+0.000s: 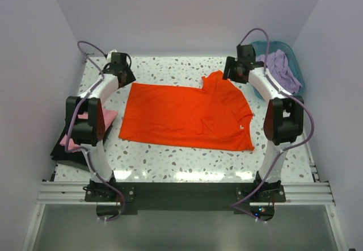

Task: Fold and stack the t-shirts
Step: Fold the tshirt

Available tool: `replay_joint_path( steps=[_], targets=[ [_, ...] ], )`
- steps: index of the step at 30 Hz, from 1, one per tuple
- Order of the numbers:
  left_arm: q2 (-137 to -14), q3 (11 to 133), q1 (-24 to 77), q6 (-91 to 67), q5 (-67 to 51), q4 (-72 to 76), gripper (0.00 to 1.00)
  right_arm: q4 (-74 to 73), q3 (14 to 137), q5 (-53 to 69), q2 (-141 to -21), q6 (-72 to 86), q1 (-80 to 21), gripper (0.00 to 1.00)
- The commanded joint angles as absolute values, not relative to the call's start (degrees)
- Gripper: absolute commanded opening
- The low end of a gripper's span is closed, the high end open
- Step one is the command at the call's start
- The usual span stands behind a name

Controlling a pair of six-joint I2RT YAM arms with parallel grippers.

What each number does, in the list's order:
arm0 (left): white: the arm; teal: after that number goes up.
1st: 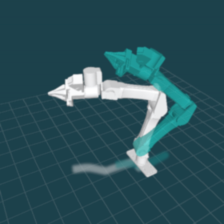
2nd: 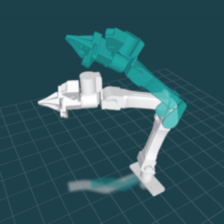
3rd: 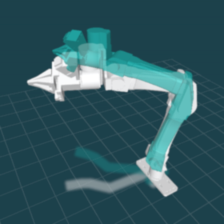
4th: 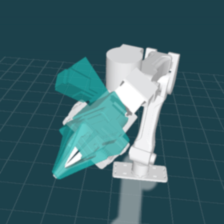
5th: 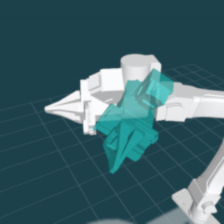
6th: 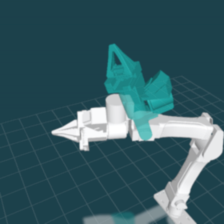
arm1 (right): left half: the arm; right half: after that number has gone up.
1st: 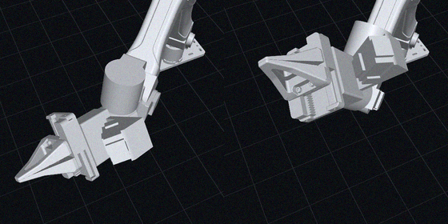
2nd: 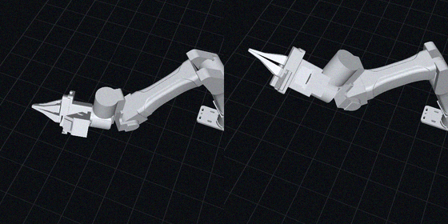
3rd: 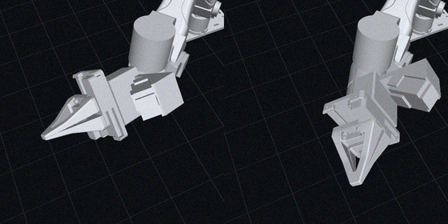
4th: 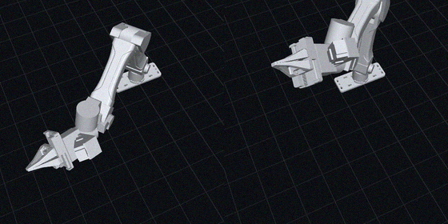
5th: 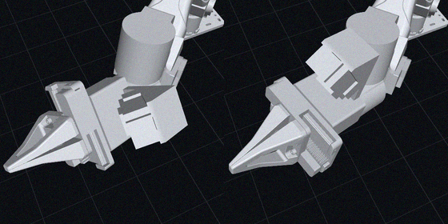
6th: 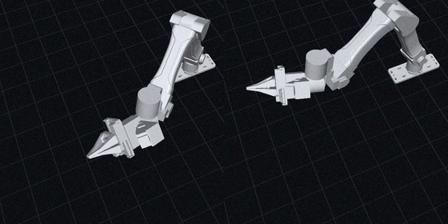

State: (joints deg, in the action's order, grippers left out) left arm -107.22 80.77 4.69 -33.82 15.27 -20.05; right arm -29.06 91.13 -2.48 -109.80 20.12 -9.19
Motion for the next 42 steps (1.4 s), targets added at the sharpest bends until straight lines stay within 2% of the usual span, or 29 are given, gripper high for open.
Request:
replay_joint_path(
  steps=[1,4,12,17,36,42],
  targets=[
    [-112.57,89.36,5.1,-26.72,16.0,-16.08,0.58,-25.23,99.04,-5.01,-114.49,15.47,-8.96,0.65],
    [-118.29,94.21,5.36,-26.19,16.08,-17.57,0.52,-26.36,105.45,-6.06,-119.42,14.59,-8.96,0.64],
    [-125.85,98.44,6.33,-27.59,15.12,-17.4,0.46,-25.05,109.16,-7.03,-126.47,12.92,-8.88,0.61],
    [-127.52,97.82,6.77,-30.05,15.55,-16.08,0.44,-24.44,108.98,-8.7,-128.67,11.87,-8.88,0.61],
    [-130.17,98.44,6.86,-32.52,20.39,-17.49,0.16,-26.19,115.84,-7.73,-138.34,11.07,-8.09,0.61],
    [-129.82,98.26,6.77,-33.22,20.39,-17.4,0.1,-28.74,118.47,-7.91,-139.92,11.87,-8.09,0.52]
  ],
)
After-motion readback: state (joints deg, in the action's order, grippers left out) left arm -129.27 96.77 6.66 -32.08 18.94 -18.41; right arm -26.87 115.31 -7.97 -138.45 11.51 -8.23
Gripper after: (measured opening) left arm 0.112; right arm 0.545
